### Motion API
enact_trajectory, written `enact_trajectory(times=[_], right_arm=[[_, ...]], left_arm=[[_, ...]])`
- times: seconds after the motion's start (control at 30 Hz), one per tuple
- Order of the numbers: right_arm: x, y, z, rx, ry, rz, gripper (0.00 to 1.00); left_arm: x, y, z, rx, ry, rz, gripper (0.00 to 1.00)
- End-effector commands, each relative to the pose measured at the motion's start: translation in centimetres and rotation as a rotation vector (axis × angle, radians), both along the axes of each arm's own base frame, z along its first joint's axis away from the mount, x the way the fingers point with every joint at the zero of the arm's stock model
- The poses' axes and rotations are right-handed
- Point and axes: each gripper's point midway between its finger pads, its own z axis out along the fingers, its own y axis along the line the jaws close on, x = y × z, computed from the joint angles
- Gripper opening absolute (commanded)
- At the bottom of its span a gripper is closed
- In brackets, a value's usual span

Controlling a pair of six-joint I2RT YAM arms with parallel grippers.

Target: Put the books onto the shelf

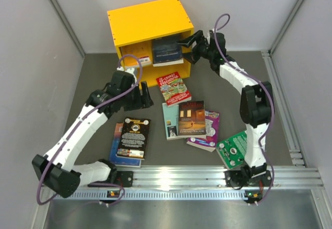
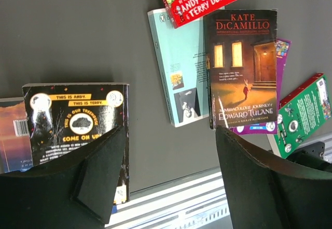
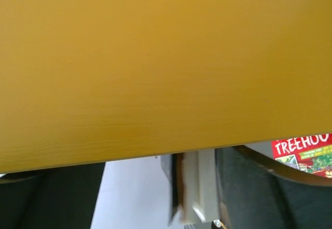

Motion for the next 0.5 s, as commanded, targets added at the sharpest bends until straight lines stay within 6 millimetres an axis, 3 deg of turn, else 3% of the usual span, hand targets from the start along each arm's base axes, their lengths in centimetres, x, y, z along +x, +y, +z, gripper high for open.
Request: enact_trajectory(times=[0.0, 0.07, 0.13, 0.17, 0.2, 0.23, 0.3, 0.33, 0.37, 0.47], right_arm=[[2.1, -1.3, 4.4, 0.062, -0.119, -0.078, 0.84], [1.9, -2.5, 5.0, 0.051, -0.137, -0.092, 0.87], [1.5, -3.5, 4.0, 0.023, -0.13, -0.098, 0.88], [1.4, -5.1, 4.8, 0.014, -0.146, -0.119, 0.89], [1.1, -5.9, 3.6, -0.025, -0.125, -0.126, 0.89], [0.6, -6.9, 4.7, -0.045, -0.146, -0.137, 0.89], [0.1, -9.8, 3.1, -0.155, -0.111, -0.169, 0.9], [-0.6, -11.0, 4.1, -0.194, -0.129, -0.193, 0.9], [-0.9, -12.1, 3.7, -0.24, -0.113, -0.208, 0.9], [-3.1, -12.7, 3.3, -0.368, -0.111, -0.176, 0.87]], left_arm=[[2.0, -1.4, 1.9, -0.031, -0.053, -0.022, 0.75], [2.4, -1.8, 2.0, -0.033, -0.046, -0.026, 0.75], [2.7, -2.0, 1.8, -0.028, -0.04, -0.029, 0.75], [2.8, -2.0, 1.7, -0.023, -0.038, -0.03, 0.75], [2.9, -2.0, 1.6, -0.019, -0.035, -0.032, 0.75], [3.0, -2.0, 1.2, -0.012, -0.029, -0.033, 0.75], [3.1, -2.0, 1.1, -0.01, -0.024, -0.032, 0.74], [3.0, -2.0, 1.1, -0.013, -0.026, -0.032, 0.74], [3.0, -2.0, 1.1, -0.014, -0.025, -0.028, 0.74], [2.7, -1.4, 1.5, -0.013, -0.041, -0.005, 0.74]])
